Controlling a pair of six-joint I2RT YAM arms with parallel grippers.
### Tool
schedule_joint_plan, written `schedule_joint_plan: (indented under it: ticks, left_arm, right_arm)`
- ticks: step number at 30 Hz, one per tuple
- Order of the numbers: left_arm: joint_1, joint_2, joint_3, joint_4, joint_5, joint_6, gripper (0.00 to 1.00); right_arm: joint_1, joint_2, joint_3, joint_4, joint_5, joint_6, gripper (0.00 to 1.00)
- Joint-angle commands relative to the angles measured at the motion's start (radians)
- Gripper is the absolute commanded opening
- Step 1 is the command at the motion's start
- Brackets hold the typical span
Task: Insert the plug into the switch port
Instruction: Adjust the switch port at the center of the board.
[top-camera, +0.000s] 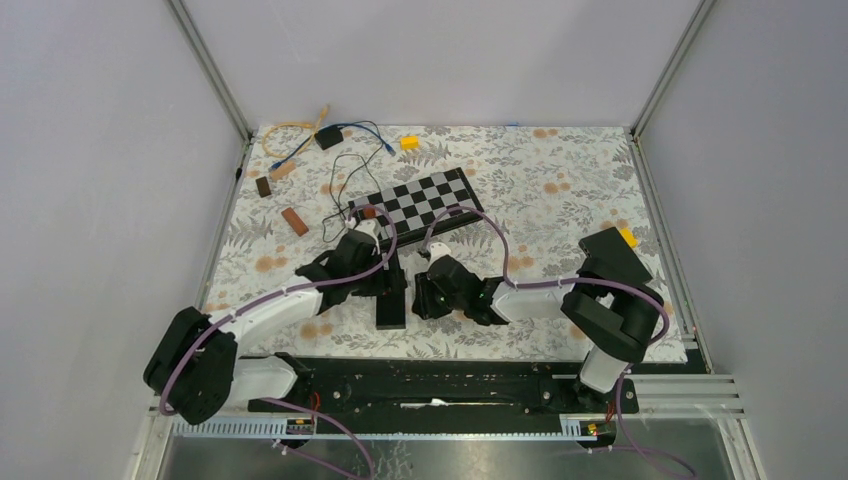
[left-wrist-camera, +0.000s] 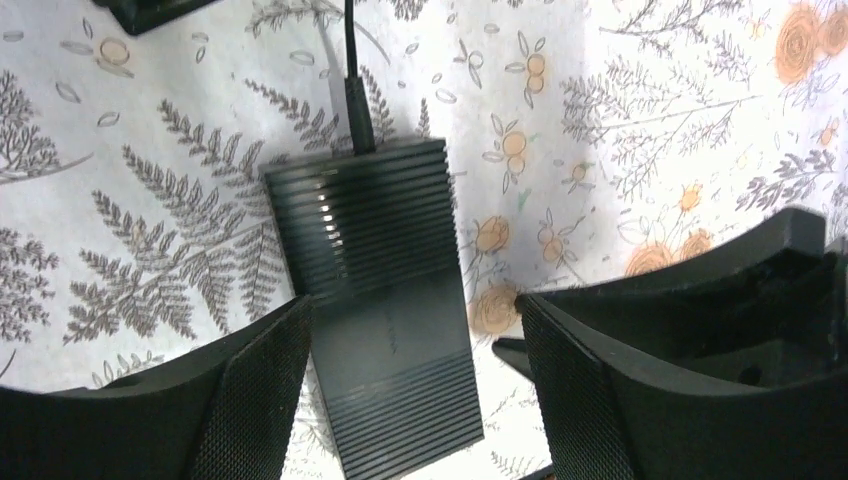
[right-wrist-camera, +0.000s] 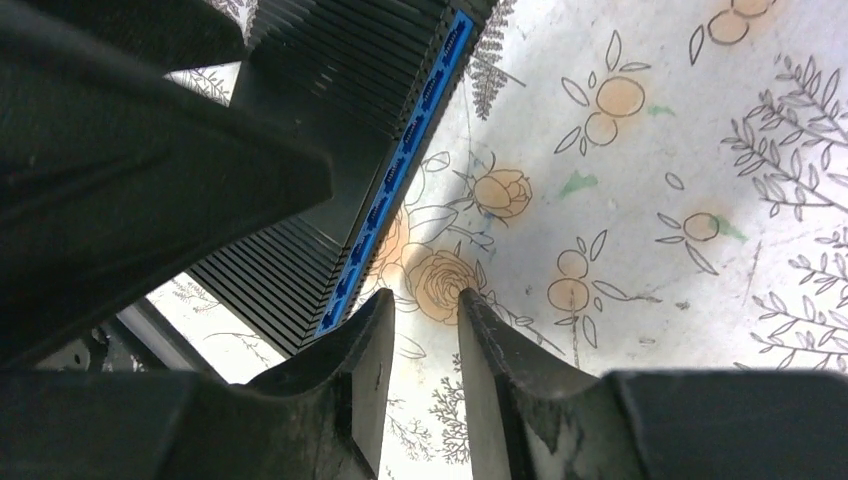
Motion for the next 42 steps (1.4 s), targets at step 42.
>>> schedule_joint_plan:
  ticks: [42]
  left_arm:
    - [0.010,0.049,-0.059,0.150,-0.054,-0.063,0.63]
  right_arm:
    - [0.024,0.067,-0.037,0.129,-0.184,0.097,0.02]
